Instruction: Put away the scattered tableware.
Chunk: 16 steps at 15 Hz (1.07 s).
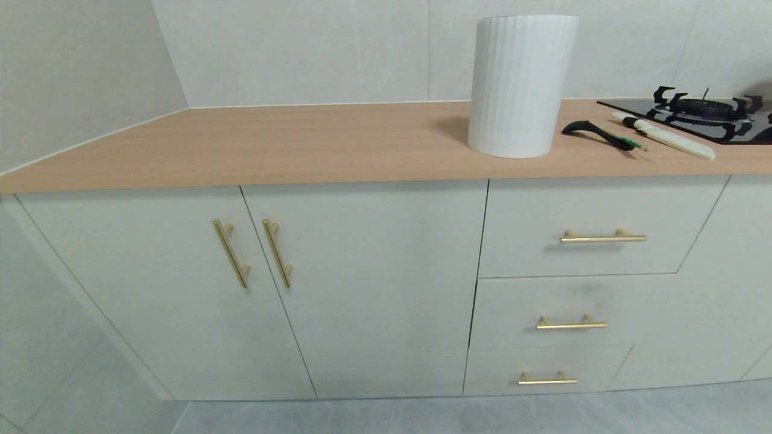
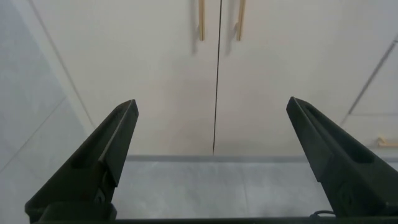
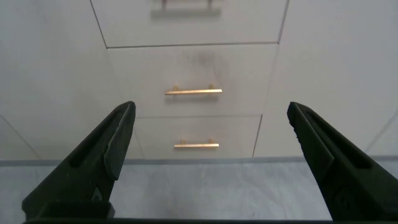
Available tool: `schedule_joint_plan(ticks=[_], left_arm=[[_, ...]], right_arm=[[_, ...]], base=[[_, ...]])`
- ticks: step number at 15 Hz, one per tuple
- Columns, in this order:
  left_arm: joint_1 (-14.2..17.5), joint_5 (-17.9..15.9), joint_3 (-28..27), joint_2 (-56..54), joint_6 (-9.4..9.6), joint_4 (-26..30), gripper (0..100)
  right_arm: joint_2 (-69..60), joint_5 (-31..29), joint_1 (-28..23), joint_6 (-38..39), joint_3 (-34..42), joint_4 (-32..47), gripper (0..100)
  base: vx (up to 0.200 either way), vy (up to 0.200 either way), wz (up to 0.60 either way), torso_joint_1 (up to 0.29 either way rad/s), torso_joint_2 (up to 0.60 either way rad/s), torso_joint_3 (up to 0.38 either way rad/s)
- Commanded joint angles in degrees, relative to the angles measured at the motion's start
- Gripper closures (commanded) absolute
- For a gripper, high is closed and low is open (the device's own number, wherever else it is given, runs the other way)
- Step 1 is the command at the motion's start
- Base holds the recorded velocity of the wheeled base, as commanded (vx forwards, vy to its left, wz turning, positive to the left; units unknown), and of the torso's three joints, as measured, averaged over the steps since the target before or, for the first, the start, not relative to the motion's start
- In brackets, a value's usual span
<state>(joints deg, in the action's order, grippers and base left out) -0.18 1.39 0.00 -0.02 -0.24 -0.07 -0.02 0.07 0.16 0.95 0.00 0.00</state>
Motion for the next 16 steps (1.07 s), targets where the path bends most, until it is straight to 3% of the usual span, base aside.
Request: schedule_joint_plan(ticks=[1,16], left_arm=[[0.0,0.0,0.0,0.0,-0.11,0.0,0],[0.0,0.1,0.0,0.0,-0.11,0.0,0]], right_arm=[[0.1,0.0,0.0,0.0,0.0,0.0,0],[0.1,0.0,0.0,0.0,0.0,0.0,0]], base=[[0.0,0.0,0.0,0.0,0.0,0.0],[-0.013,0.0,0.0,0.0,0.0,0.0]])
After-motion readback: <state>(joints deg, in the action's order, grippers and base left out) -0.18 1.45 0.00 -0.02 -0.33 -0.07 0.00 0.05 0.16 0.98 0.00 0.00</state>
